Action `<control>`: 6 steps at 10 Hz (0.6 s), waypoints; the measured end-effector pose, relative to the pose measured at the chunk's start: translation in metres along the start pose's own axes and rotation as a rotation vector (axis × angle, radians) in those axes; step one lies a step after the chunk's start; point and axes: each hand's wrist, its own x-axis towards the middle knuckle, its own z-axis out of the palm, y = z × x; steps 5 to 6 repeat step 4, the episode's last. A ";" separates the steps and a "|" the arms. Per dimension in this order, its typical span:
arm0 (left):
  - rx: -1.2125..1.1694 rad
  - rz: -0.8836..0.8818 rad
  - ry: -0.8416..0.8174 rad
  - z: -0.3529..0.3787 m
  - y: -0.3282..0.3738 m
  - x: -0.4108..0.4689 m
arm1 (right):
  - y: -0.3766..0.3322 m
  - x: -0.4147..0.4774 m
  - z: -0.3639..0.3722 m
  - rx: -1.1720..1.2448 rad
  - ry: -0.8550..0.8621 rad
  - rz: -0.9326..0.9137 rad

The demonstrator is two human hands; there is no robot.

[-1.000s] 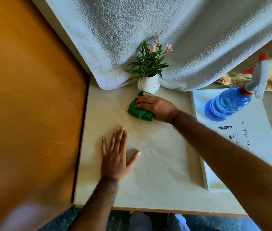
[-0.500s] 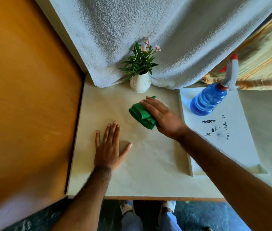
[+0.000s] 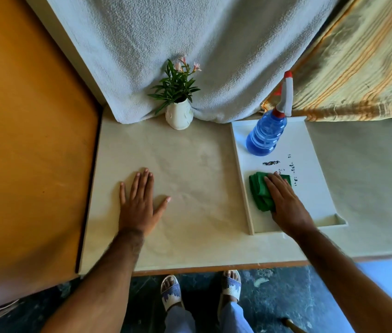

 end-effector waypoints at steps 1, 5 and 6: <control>0.012 0.002 0.000 0.002 -0.001 0.001 | 0.008 -0.005 0.003 0.006 -0.136 -0.032; -0.201 -0.108 -0.246 -0.031 0.006 0.019 | -0.035 0.015 -0.032 -0.120 -0.110 -0.024; -0.201 -0.108 -0.246 -0.031 0.006 0.019 | -0.035 0.015 -0.032 -0.120 -0.110 -0.024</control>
